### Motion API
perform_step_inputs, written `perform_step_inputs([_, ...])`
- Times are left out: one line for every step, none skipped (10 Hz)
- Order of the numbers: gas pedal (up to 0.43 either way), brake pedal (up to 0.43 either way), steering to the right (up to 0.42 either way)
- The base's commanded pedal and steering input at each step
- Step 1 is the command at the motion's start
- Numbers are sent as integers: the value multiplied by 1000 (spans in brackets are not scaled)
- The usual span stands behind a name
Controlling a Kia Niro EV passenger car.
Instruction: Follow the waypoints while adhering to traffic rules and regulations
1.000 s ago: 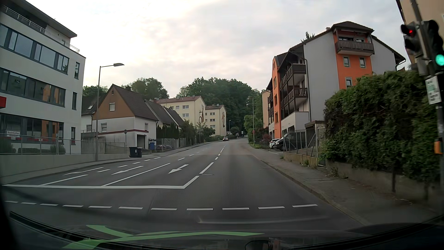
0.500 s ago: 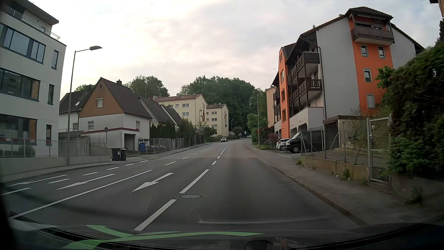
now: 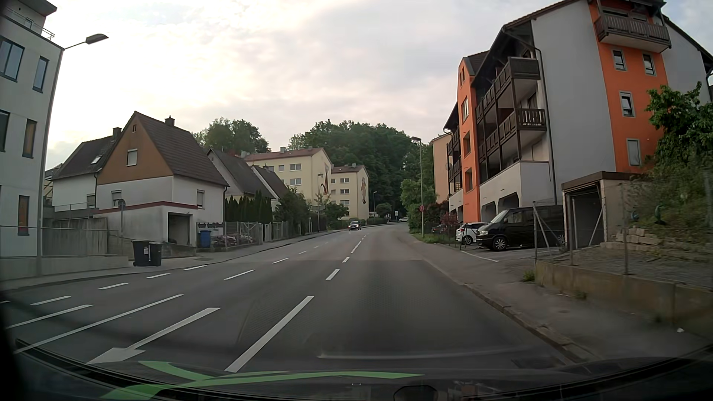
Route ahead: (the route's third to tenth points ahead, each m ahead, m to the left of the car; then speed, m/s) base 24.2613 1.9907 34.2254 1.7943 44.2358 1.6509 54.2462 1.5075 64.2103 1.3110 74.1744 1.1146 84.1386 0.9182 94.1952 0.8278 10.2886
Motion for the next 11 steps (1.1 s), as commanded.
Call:
perform_step_inputs([189,0,-6])
perform_step_inputs([189,0,-6])
perform_step_inputs([189,0,-6])
perform_step_inputs([189,0,-6])
perform_step_inputs([189,0,-5])
perform_step_inputs([189,0,-5])
perform_step_inputs([189,0,-5])
perform_step_inputs([189,0,-5])
perform_step_inputs([189,0,-5])
perform_step_inputs([189,0,-5])
perform_step_inputs([189,0,-5])
